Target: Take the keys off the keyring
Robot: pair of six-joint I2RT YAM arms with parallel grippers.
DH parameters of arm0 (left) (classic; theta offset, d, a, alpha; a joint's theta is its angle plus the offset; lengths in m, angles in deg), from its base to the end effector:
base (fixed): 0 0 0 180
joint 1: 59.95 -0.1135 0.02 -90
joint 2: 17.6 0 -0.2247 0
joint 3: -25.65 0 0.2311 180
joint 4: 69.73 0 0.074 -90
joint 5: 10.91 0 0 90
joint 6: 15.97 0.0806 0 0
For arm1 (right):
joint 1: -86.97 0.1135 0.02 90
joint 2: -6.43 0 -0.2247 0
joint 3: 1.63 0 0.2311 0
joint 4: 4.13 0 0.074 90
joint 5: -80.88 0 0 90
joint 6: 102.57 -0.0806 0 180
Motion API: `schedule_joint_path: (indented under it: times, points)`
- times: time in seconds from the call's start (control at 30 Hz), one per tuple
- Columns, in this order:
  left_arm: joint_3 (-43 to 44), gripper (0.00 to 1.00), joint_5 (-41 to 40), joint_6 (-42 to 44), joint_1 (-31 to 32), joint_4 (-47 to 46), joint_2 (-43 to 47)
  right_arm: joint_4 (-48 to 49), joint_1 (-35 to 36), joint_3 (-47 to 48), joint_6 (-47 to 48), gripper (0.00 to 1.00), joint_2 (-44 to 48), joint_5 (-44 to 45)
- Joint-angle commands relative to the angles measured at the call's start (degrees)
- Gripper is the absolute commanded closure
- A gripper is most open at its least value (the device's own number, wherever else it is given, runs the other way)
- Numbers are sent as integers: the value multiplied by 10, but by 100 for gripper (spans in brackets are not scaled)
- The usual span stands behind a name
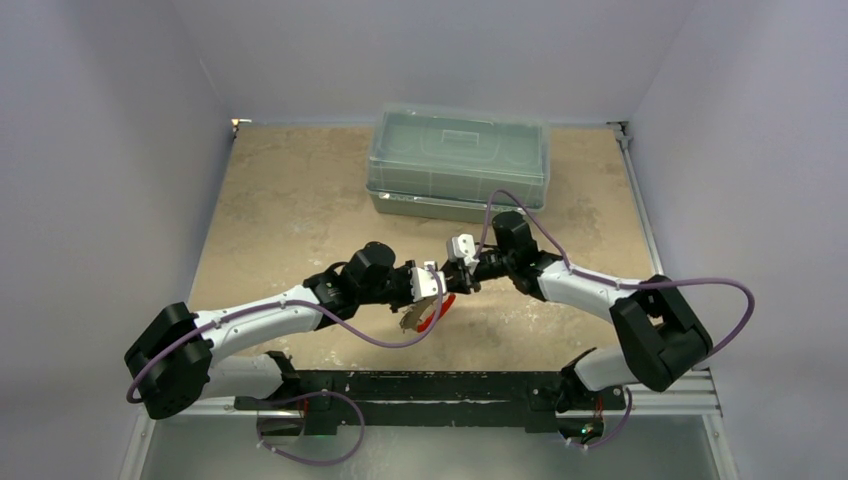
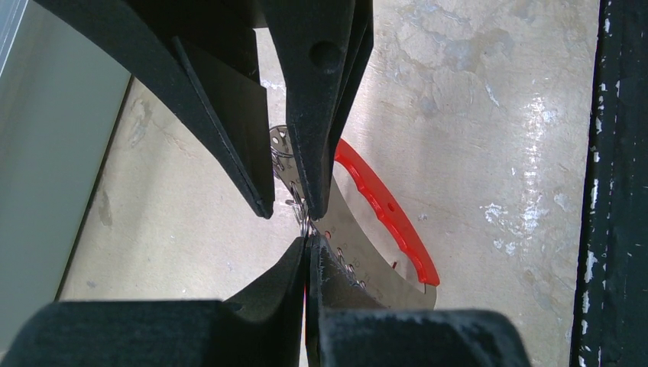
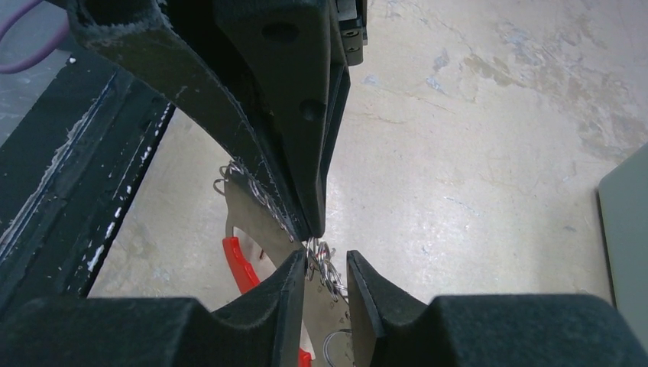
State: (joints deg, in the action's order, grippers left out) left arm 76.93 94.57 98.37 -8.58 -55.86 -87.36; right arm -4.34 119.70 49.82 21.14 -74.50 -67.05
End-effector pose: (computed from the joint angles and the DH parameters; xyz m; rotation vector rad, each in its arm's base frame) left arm 0.1640 -0.2397 0.1699 1.4525 1.6057 -0.5630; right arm 0.2047 0.2127 0.1638 -1.5328 1.2392 1.0292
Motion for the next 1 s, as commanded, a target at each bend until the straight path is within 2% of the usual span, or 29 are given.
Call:
schedule_joint_path:
  times: [0.0,0.33,0.43,0.53,0.67,0.73,0.83,0.9,0.97]
  points:
    - [20,100,0,-18,-4,-31,9,7,5,-3,18,71,-2,7]
    - [22,100,0,-32,-4,-37,7,25,17,-5,11,74,-14,21]
    - [19,100,1,-36,-5,-39,9,24,17,-5,16,81,-21,25]
    - [17,100,3,-36,-6,-41,14,26,17,-5,14,100,-22,26]
    - [16,99,35,-23,-21,-21,29,49,17,-13,11,100,-11,18]
    - [23,79,45,-16,-33,9,36,64,17,-19,16,100,-3,11]
    - [37,61,96,11,-90,82,40,63,17,-19,36,100,4,-1]
    - [38,58,129,67,-114,122,44,57,17,-14,46,100,6,-14]
    - [22,58,127,98,-127,120,54,57,17,-12,57,100,7,-22]
